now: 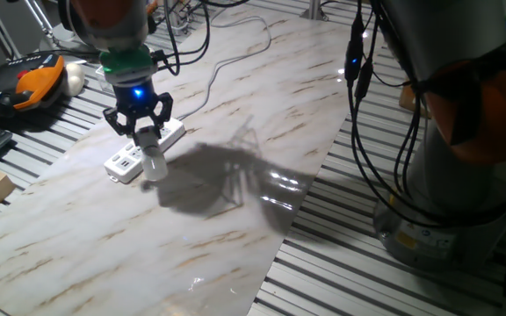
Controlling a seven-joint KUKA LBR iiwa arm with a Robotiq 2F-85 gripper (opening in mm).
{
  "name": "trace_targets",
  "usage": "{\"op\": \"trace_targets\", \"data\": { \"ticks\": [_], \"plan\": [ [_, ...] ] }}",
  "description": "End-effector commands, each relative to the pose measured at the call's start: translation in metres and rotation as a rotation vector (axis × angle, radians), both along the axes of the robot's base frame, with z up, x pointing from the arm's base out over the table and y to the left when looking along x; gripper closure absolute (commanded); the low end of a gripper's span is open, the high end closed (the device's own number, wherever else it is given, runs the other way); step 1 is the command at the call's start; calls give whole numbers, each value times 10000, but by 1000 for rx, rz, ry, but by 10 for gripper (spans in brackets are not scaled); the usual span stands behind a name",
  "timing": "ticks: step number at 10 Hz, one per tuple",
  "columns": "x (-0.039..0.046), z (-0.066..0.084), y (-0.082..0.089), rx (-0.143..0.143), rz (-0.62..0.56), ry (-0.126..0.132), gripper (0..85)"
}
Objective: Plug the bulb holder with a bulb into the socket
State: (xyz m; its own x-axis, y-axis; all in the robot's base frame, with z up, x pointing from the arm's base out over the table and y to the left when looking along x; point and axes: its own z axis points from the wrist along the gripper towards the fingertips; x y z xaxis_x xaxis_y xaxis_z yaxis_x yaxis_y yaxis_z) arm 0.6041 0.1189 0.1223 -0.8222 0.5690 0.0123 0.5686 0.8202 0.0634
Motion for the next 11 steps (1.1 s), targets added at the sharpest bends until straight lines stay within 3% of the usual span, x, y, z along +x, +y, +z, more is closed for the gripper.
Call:
{"op": "trace_targets", "data": {
  "ticks": [1,4,8,11],
  "plan": [
    [33,-7,-2,14,744,5,850],
    [183,-7,-45,67,865,14,850],
    [268,-45,36,40,951,0,850],
    [348,-84,24,33,1029,12,850]
  ]
}}
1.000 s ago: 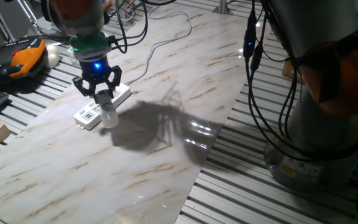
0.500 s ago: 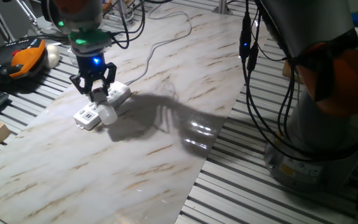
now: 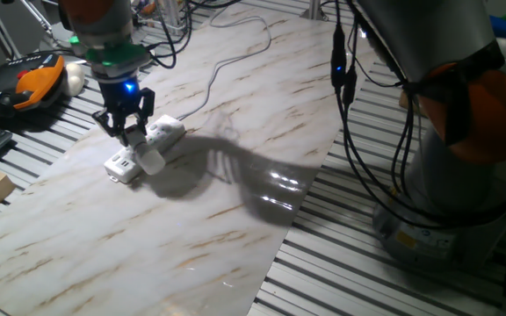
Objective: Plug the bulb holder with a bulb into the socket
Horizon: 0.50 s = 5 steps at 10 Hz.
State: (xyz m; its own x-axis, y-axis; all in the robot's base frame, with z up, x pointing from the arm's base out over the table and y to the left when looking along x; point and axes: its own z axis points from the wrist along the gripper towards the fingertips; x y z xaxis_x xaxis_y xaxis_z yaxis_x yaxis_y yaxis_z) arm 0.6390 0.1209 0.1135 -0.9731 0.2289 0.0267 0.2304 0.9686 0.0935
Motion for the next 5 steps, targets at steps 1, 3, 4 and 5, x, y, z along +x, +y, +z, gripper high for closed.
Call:
{"op": "trace_targets", "data": {
  "ticks": [1,3,4,5],
  "plan": [
    [12,-10,-18,-3,662,4,850],
    [29,-49,-49,-13,670,21,850],
    [36,-68,-50,-17,672,26,850],
    [38,-76,-53,-22,672,31,850]
  ]
}}
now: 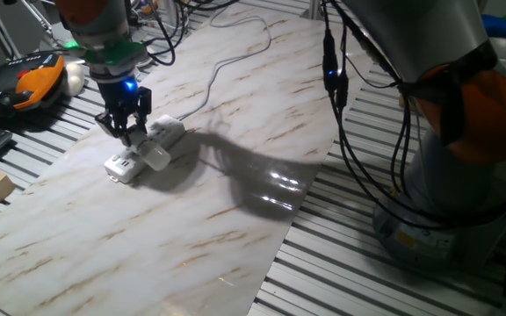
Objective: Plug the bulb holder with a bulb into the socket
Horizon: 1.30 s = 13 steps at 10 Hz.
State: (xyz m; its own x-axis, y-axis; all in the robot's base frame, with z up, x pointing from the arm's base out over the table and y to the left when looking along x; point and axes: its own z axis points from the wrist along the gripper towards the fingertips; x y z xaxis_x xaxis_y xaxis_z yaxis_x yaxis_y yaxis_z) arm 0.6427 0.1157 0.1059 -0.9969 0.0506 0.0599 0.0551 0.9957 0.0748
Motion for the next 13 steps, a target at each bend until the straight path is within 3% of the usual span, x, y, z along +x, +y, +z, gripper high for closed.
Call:
{"op": "trace_targets", "data": {
  "ticks": [1,3,7,13],
  "plan": [
    [0,0,0,-2,491,2,850],
    [-5,-2,-11,-9,490,3,850],
    [-25,-64,-63,17,447,31,850],
    [-61,26,-29,6,404,28,850]
  ]
}}
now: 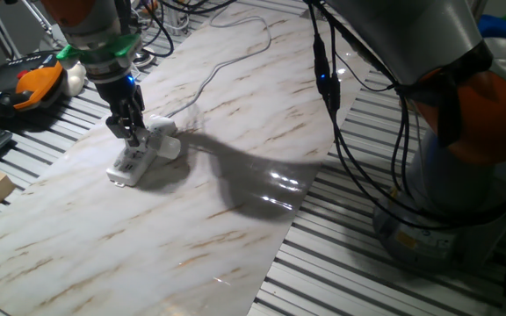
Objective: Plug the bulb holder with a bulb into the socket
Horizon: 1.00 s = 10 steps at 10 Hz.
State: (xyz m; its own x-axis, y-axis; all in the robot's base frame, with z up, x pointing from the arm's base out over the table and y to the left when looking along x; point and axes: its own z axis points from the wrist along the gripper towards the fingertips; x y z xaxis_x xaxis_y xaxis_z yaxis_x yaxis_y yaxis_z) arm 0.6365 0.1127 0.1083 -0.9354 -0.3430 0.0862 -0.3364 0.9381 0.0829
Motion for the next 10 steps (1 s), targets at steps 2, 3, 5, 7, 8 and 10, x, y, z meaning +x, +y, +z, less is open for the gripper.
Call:
{"op": "trace_targets", "data": {
  "ticks": [2,3,5,7,8,10],
  "plan": [
    [0,9,-8,-14,-31,0,850],
    [3,4,-15,-18,-60,6,850],
    [0,-3,9,-18,-65,7,850],
    [-5,-12,30,-30,-59,3,850],
    [-4,-14,17,-32,-56,1,850],
    [3,-39,4,-28,-56,3,850]
  ]
}}
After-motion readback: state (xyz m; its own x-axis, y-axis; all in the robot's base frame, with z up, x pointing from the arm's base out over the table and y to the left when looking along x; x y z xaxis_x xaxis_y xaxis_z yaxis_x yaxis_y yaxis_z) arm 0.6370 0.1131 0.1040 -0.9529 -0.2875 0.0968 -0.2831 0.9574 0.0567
